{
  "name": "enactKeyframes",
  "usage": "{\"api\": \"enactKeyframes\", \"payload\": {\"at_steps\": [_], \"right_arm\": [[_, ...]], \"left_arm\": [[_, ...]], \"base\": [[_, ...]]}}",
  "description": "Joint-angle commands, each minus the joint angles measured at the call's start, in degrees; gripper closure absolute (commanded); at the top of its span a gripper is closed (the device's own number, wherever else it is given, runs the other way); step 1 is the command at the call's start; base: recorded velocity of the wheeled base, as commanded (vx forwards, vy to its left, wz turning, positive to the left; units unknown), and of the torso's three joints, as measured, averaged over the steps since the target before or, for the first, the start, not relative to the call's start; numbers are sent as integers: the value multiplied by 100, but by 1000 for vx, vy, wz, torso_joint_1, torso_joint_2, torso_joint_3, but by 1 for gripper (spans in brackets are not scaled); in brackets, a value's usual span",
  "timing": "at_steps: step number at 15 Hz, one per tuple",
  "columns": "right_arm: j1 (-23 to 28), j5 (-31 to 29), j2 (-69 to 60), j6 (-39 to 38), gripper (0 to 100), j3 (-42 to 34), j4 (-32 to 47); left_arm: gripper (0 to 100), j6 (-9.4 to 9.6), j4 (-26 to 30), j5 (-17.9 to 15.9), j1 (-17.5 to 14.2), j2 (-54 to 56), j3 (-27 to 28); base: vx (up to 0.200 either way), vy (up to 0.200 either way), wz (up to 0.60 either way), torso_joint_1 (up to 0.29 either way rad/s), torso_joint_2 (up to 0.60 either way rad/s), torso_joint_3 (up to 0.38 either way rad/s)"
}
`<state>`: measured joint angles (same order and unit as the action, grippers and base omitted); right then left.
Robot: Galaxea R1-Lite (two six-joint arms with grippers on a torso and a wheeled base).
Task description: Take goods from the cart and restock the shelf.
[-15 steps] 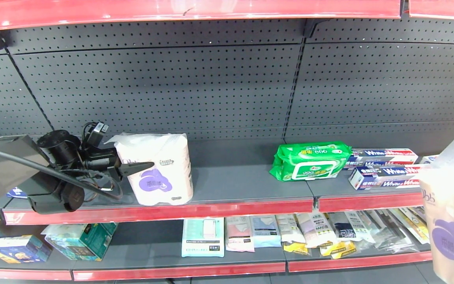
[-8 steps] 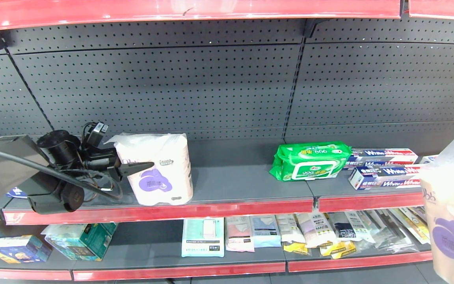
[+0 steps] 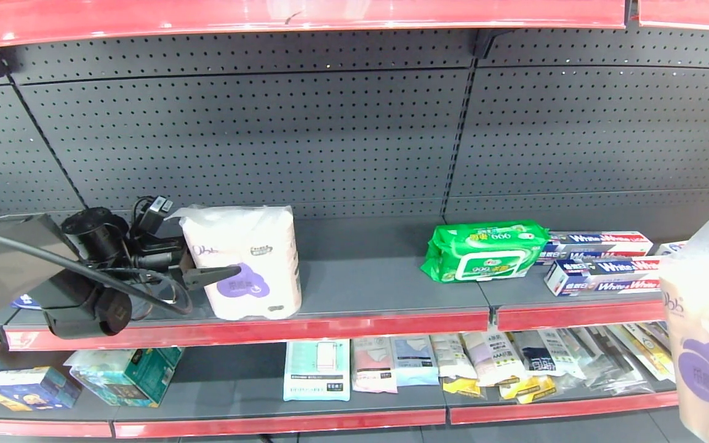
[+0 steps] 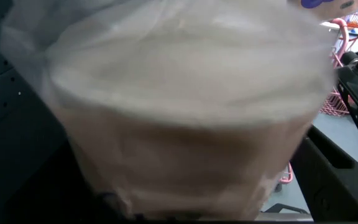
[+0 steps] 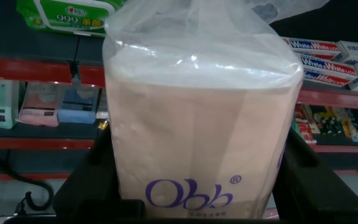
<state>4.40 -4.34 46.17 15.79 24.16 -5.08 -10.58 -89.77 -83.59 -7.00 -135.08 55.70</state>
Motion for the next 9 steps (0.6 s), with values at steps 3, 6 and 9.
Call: {"api": "enactKeyframes", "payload": {"at_steps": [3,6,9], "right_arm": [[-1,3,-11,3,100,1,-1],[-1,3,-20,3,100,-8,-1],[-27,12,6,12,100,-69,-1]], "left_arm": [[0,12,-23,18,-21,184,-42],[0,12,-23,45,-100,360,-59],[0,21,-23,616,-232,712,-402]], "base": [[0,0,0,0,0,0],[0,0,0,0,0,0],[0,0,0,0,0,0]]}}
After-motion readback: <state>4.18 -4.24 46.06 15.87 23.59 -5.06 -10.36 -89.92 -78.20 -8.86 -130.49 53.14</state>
